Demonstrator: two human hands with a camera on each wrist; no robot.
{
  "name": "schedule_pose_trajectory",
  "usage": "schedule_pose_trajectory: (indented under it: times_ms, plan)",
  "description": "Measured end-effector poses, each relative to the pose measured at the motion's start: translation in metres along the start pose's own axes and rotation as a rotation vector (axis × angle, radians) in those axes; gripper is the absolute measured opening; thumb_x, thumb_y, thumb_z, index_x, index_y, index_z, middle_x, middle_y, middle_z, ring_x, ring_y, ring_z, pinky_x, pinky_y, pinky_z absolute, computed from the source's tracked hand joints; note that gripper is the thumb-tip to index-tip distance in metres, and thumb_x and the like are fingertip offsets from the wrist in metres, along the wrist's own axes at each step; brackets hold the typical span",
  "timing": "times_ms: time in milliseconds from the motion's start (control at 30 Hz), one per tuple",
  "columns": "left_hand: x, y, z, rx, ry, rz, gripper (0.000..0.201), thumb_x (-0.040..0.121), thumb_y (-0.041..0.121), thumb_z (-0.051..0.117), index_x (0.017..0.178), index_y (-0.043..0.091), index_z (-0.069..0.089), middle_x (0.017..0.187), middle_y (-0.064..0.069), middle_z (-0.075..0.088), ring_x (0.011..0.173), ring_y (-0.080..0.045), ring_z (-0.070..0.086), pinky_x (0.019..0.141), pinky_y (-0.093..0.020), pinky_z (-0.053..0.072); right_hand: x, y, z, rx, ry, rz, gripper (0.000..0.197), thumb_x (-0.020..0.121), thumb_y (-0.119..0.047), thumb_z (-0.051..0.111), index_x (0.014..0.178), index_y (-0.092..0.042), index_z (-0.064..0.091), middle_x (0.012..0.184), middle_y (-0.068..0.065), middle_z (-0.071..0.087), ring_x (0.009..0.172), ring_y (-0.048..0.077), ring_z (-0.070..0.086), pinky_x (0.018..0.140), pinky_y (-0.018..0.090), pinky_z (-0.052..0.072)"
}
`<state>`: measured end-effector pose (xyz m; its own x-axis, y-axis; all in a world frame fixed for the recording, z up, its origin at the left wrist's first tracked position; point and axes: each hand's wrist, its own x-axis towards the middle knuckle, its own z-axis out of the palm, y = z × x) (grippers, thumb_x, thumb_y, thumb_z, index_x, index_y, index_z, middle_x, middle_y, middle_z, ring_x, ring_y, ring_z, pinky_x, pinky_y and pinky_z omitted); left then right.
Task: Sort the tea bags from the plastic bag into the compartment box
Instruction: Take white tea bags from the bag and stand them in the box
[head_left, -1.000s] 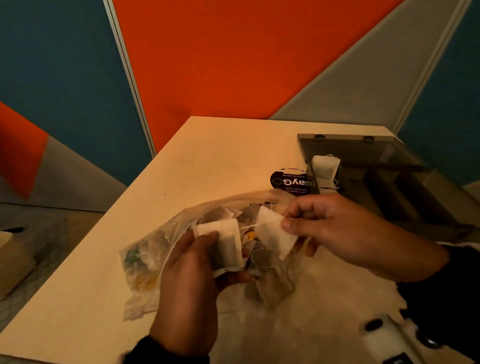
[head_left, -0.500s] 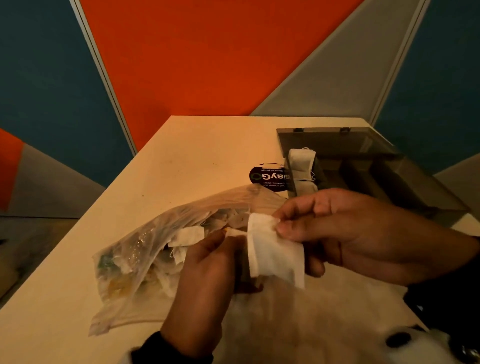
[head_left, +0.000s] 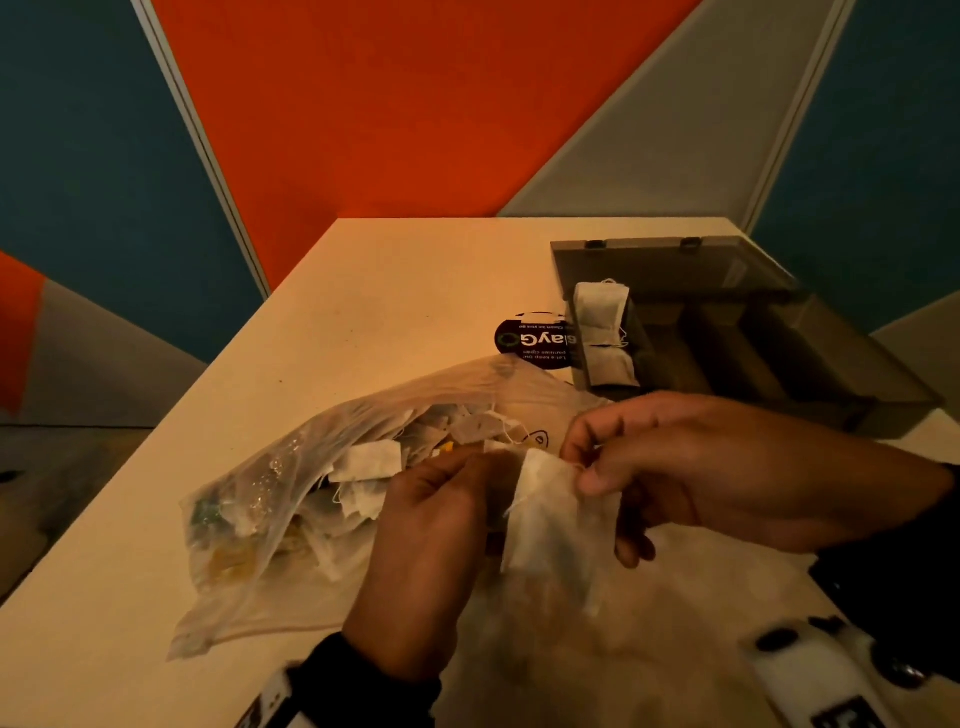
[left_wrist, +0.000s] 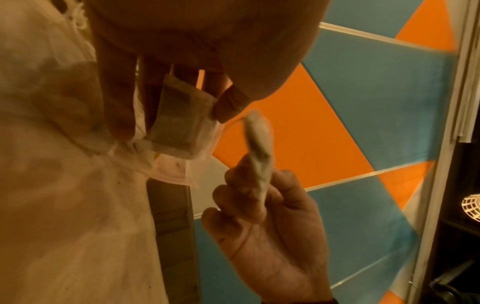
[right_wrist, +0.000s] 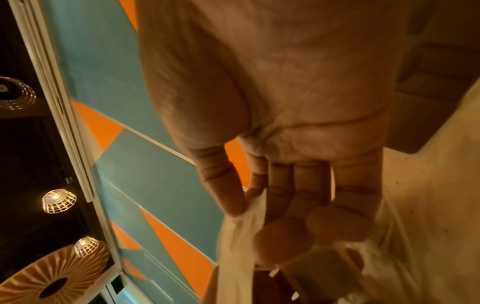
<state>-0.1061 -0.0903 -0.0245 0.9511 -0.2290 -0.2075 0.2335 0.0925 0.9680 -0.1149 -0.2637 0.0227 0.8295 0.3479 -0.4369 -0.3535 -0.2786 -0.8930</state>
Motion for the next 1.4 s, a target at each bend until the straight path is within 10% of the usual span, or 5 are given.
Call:
schedule_pose_trajectory:
  times_ms: [300,533,967,1300,1400]
  plan:
    - [0.005,0.0,0.0,-0.102,0.029,-0.06,0.048,0.094,0.018,0.054,0.052,0.029,0.074,0.058,0.006,0.071,0.051,-0.009,0.067,0.052,-0.031,0.06,0.021,-0.001,0.011,-0.266,0.281,-0.039,0.011,0.09,-0.022,0.064,0.085,-0.013,0.07,0.07,-0.004,0.069,0.06,0.022,0.066,0.056,0.032,0.047]
    - [0.006,-0.002,-0.006,-0.065,-0.056,-0.032,0.024,0.092,0.021,0.059,0.079,0.016,0.08,0.087,-0.004,0.077,0.073,-0.021,0.074,0.062,-0.043,0.062,0.025,0.002,0.014,-0.308,0.391,-0.04,0.01,0.087,-0.028,0.068,0.079,-0.022,0.071,0.076,-0.002,0.071,0.058,0.007,0.063,0.052,0.024,0.044]
    - [0.005,-0.007,-0.015,-0.058,-0.012,-0.036,0.02,0.087,0.017,0.063,0.076,0.021,0.08,0.084,0.0,0.075,0.087,-0.026,0.068,0.067,-0.039,0.062,0.032,0.006,-0.013,0.356,0.31,-0.008,0.012,0.087,-0.022,0.06,0.092,-0.014,0.067,0.082,0.005,0.064,0.072,0.018,0.055,0.067,0.034,0.039]
    - [0.006,-0.004,-0.013,-0.102,-0.025,-0.058,0.033,0.087,0.016,0.064,0.062,0.032,0.078,0.077,0.0,0.074,0.077,-0.023,0.07,0.053,-0.031,0.058,0.006,-0.001,-0.039,-0.127,0.933,-0.026,0.01,0.096,-0.025,0.055,0.098,-0.02,0.063,0.095,0.006,0.063,0.079,0.016,0.054,0.066,0.027,0.039]
    - [0.007,-0.002,-0.009,-0.084,-0.048,-0.073,0.035,0.089,0.016,0.062,0.063,0.032,0.078,0.074,0.002,0.075,0.067,-0.017,0.071,0.058,-0.035,0.061,-0.007,-0.005,-0.019,-0.398,0.79,-0.145,0.007,0.092,-0.025,0.059,0.097,-0.026,0.064,0.09,-0.009,0.063,0.078,0.004,0.057,0.062,0.02,0.039]
